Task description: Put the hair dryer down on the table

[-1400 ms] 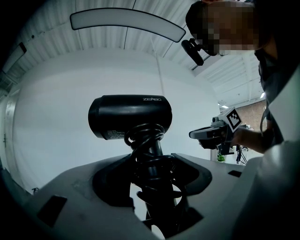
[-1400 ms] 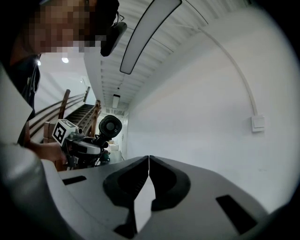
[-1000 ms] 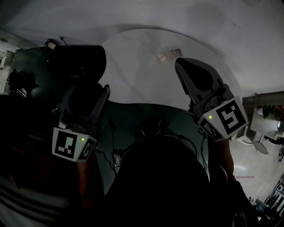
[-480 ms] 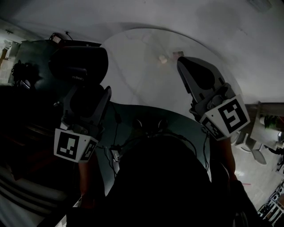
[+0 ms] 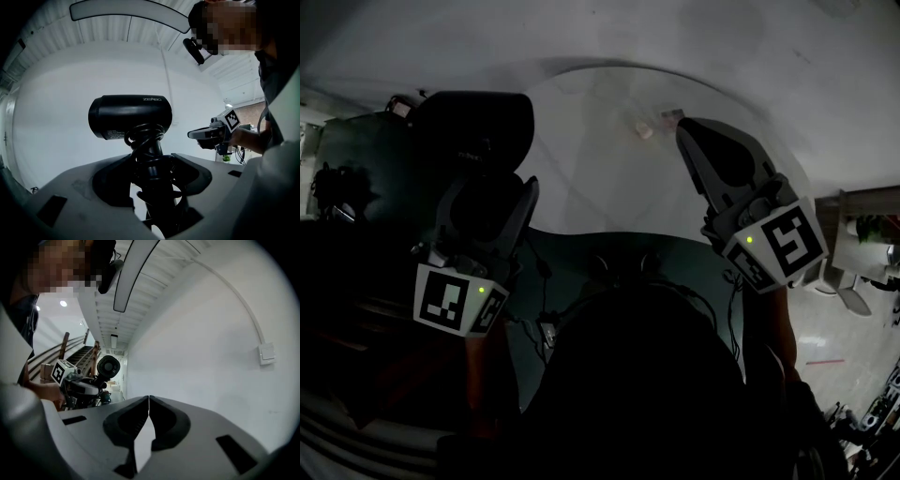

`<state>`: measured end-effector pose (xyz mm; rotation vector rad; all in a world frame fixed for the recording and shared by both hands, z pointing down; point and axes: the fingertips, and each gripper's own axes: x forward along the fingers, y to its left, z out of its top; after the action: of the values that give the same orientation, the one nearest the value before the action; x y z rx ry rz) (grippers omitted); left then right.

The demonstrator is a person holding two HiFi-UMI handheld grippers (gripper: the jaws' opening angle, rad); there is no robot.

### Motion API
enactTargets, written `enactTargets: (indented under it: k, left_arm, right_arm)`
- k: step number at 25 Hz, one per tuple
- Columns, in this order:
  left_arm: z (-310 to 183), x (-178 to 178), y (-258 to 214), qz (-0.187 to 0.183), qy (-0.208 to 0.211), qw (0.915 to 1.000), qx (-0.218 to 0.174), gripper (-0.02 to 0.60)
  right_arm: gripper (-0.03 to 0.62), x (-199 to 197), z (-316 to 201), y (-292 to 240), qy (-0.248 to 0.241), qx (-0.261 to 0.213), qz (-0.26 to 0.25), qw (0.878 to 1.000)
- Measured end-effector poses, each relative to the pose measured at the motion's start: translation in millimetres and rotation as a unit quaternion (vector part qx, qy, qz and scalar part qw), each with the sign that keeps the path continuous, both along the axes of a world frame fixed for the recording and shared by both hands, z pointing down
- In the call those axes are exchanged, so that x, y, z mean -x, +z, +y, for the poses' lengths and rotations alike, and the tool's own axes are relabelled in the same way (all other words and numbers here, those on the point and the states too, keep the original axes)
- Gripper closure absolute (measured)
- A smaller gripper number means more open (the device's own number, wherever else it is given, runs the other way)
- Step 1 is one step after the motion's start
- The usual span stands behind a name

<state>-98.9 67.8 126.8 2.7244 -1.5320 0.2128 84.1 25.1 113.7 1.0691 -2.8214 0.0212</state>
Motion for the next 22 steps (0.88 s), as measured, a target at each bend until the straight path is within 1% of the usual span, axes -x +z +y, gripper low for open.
enactTargets:
  k: [7, 12, 17, 20, 22]
  left_arm:
    - [-20, 37, 4, 0.010, 0.026, 0.9996, 0.000, 0.339]
    - [-36, 47, 9, 0.011, 0.034, 0.9994, 0.002, 0.339]
    - [-66, 34, 22, 0.013, 0.025, 0.9995, 0.017, 0.339]
    - [-94, 10, 30, 0.011, 0.012, 0.9992, 0.038, 0.339]
    - [-107, -1, 36, 0.009, 0.003, 0.9987, 0.050, 0.339]
  right_arm:
    - [0.586, 32, -7, 1, 0.032, -0.002, 0.010, 0.999]
    - [0.586, 40, -20, 1, 0.044, -0.006, 0.014, 0.999]
    - [0.586, 26, -49, 9, 0.041, 0.003, 0.015, 0.999]
    - [0.586, 0, -79, 23, 0.031, 0.027, 0.010, 0.999]
    - [0.586, -10, -97, 31, 0.021, 0.037, 0.004, 0.999]
